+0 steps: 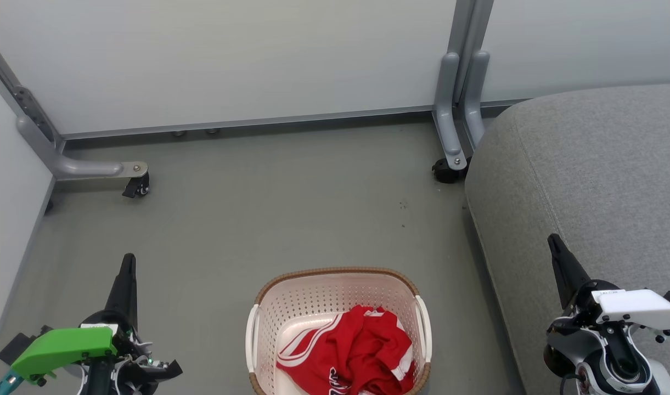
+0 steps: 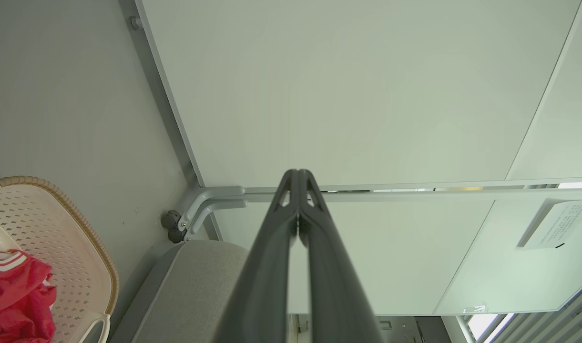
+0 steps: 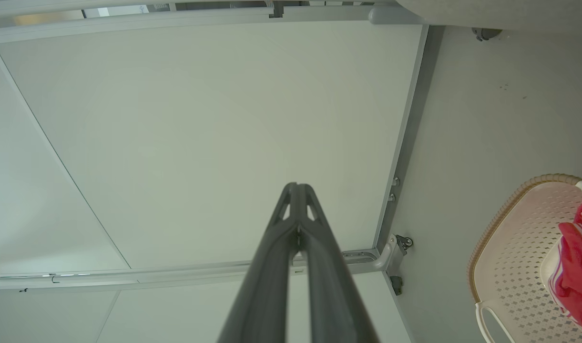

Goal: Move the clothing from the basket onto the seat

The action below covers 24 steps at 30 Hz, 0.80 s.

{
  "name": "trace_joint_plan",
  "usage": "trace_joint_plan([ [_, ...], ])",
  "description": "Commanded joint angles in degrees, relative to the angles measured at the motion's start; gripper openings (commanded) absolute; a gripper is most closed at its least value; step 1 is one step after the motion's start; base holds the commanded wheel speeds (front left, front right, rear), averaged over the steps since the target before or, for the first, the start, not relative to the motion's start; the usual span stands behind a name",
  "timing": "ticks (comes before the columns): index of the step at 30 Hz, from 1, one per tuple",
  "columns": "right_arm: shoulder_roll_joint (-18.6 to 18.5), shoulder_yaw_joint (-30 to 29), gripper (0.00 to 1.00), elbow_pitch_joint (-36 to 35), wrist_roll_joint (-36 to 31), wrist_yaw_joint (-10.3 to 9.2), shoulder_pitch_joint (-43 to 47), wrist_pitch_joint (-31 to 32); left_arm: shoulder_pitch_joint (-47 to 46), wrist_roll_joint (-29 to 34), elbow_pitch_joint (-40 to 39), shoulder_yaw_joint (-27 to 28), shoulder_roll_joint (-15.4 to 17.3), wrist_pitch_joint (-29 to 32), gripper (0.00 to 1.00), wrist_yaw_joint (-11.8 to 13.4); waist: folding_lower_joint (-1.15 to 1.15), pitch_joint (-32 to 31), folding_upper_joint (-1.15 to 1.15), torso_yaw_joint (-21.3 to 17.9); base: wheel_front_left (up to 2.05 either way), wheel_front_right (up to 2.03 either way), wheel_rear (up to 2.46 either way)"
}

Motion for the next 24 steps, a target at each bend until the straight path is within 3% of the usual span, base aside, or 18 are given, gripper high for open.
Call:
trace_joint_plan([
  [1,-0.09,0.00,0.00,0.12,-0.37,0.07,-0.46,0.01,-1.08,0.32,0.07,0.04,0.05,0.06,0.00,-0.23,0.00,0.00,0.00,0.00,0.00,0.00,0.00],
  [24,-0.09,0.00,0.00,0.12,-0.37,0.07,-0.46,0.01,-1.09,0.32,0.07,0.04,0.05,0.06,0.00,-0.23,0.00,0.00,0.00,0.00,0.00,0.00,0.00],
])
